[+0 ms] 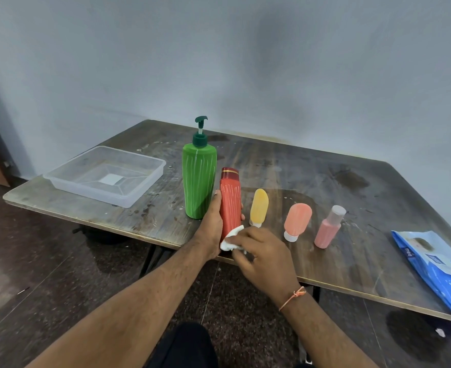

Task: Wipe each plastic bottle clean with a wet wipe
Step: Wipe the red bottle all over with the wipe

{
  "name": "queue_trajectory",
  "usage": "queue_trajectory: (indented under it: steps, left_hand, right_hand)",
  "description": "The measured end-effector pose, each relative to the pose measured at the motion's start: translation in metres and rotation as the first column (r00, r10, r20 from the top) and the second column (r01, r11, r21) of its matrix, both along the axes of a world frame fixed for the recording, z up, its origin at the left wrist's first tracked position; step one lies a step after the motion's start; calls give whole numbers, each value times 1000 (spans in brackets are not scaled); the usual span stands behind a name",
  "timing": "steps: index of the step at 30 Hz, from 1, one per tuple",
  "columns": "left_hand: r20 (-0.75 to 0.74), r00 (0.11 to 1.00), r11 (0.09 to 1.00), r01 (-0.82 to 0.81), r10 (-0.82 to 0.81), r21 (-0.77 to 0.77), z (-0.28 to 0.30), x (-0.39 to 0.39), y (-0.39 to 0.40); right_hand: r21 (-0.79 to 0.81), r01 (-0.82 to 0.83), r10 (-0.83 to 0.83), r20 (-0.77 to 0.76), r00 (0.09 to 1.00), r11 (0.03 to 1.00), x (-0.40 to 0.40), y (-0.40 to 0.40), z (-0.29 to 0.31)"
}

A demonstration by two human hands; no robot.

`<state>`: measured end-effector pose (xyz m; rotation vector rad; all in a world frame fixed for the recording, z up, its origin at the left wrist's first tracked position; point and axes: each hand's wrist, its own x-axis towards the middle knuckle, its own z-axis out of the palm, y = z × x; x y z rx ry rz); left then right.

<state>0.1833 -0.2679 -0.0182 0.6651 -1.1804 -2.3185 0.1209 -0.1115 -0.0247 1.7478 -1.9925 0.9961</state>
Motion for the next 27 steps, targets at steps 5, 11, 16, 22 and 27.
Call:
queue_trajectory:
  steps: [5, 11, 16, 22, 27]
  left_hand:
    - [-29, 999, 999, -35, 34, -9, 4, 1, 3]
    - [-55, 998, 1000, -16, 17, 22, 6, 2, 4]
    - [-47, 999, 1000, -21, 21, 2, 9, 3, 5]
    - [-56, 996, 998, -67, 66, -16, 10, 3, 6]
    - [-23, 998, 998, -59, 59, -18, 8, 3, 3]
  right_hand:
    - [7, 74, -74, -50, 996, 997, -2, -6, 6]
    - [60, 23, -16, -127, 992, 998, 1, -6, 10]
    - [28, 109, -105, -124, 987, 994, 1, -10, 13]
    - [71, 73, -54, -240, 969, 995, 2, -5, 20]
    - [78, 102, -74, -304, 950, 992, 11, -13, 22]
